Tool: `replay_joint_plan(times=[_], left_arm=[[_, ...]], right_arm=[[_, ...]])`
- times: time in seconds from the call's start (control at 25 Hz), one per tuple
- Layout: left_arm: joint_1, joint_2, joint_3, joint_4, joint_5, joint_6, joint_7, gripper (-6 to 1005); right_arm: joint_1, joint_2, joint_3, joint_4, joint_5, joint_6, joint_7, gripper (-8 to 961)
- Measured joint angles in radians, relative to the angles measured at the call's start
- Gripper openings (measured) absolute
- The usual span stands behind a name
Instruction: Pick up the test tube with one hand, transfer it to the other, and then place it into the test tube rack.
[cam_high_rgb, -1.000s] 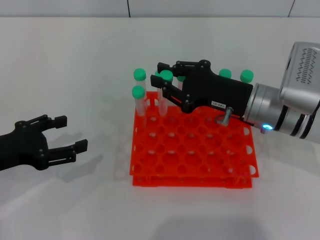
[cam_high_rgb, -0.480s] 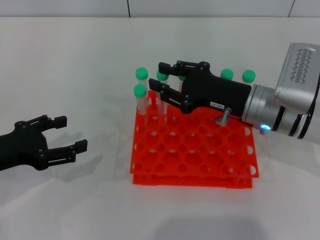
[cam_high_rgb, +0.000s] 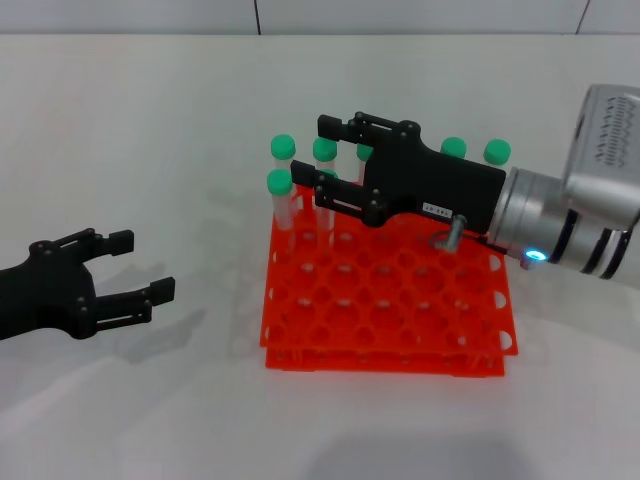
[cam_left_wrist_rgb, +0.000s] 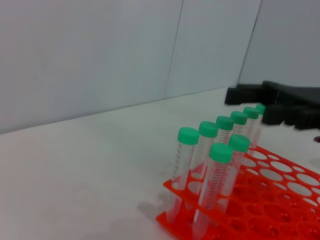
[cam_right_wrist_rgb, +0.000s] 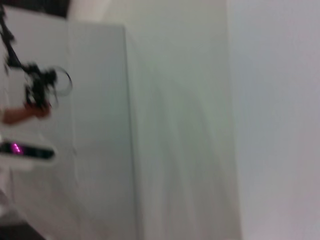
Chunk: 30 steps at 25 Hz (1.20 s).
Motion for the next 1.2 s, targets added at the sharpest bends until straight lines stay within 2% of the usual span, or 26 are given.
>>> replay_joint_plan(times=[0.16, 0.28, 0.48, 0.6, 0.68, 0.92, 1.08, 1.2], left_arm=[[0.008, 0.002, -0.006, 0.006, -0.004, 0.006, -0.001, 879], [-0.001, 0.003, -0.005, 0.005, -0.001, 0.009, -0.002, 879], [-0.014, 0.006, -0.006, 0.006, -0.003, 0.011, -0.001, 879], [-0.028, 0.008, -0.007, 0.006, -0.003, 0.014, -0.006, 879], [-0.041, 0.013, -0.007, 0.005, -0.001, 0.026, -0.017, 879], [-0.101, 0.054, -0.066, -0.019, 0.004, 0.147, -0.06, 879], [-0.127, 0.076, -0.083, -0.043, 0.013, 0.193, -0.063, 879], [-0.149, 0.081, -0.083, -0.051, 0.049, 0.205, -0.071, 879]], right_arm=[[-0.011, -0.01, -0.009, -0.091, -0.046, -0.146, 0.15, 602], [-0.052, -0.012, -0.022, -0.274, -0.114, -0.253, 0.322, 602], [-0.137, -0.015, -0.125, -0.487, -0.128, -0.279, 0.422, 603], [-0.177, -0.026, -0.172, -0.552, -0.129, -0.308, 0.423, 695], [-0.195, -0.041, -0.213, -0.57, -0.13, -0.338, 0.423, 756], [-0.218, -0.085, -0.26, -0.573, -0.136, -0.414, 0.427, 821], [-0.24, -0.087, -0.257, -0.58, -0.131, -0.418, 0.427, 864], [-0.247, -0.087, -0.258, -0.581, -0.13, -0.414, 0.429, 873]])
